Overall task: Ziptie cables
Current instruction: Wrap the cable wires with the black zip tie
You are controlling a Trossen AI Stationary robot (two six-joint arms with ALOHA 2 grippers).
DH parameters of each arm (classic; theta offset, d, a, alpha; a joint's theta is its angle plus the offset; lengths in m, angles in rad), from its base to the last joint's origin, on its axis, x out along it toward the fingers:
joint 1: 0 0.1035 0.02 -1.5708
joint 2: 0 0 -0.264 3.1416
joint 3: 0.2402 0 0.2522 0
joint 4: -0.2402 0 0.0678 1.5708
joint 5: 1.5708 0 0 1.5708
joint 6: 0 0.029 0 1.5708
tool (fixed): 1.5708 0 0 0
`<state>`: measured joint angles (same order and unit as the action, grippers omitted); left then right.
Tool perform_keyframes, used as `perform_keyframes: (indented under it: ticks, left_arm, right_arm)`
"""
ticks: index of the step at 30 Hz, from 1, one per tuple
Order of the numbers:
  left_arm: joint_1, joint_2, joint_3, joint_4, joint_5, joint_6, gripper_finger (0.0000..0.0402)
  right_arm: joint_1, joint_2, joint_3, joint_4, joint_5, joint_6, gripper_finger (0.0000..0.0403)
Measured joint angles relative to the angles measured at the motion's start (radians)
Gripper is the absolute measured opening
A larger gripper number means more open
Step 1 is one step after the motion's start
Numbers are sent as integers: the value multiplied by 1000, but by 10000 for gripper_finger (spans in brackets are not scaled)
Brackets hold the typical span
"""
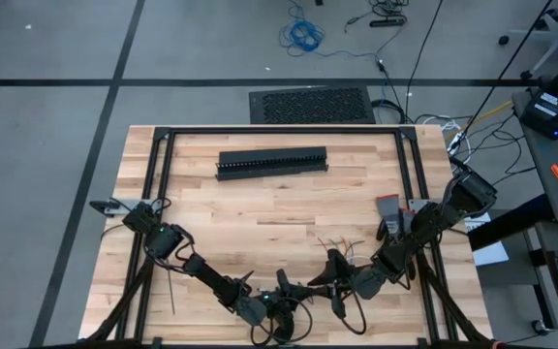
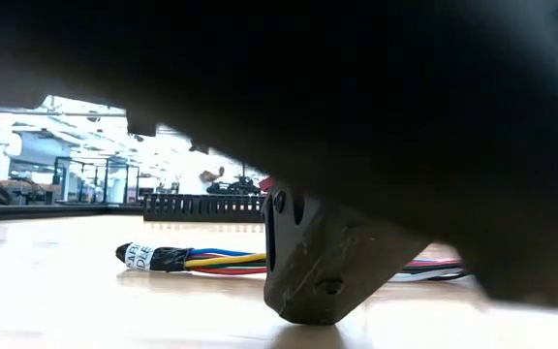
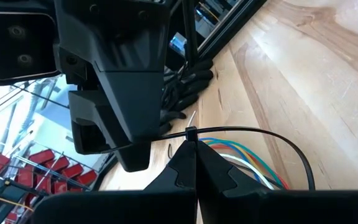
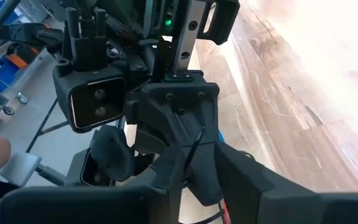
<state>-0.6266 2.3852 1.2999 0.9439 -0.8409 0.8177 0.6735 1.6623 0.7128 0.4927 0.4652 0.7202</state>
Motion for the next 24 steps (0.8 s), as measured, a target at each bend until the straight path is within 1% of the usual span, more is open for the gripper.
perform_keyframes:
  ticks: [9,24]
  left_arm:
    - [6,0,0,0,3,0,0]
    - [10,0,0,0,3,0,0]
  right_arm:
    - [0,0,0,6,-14,0,49]
    - [0,0,0,16,-26,0,3]
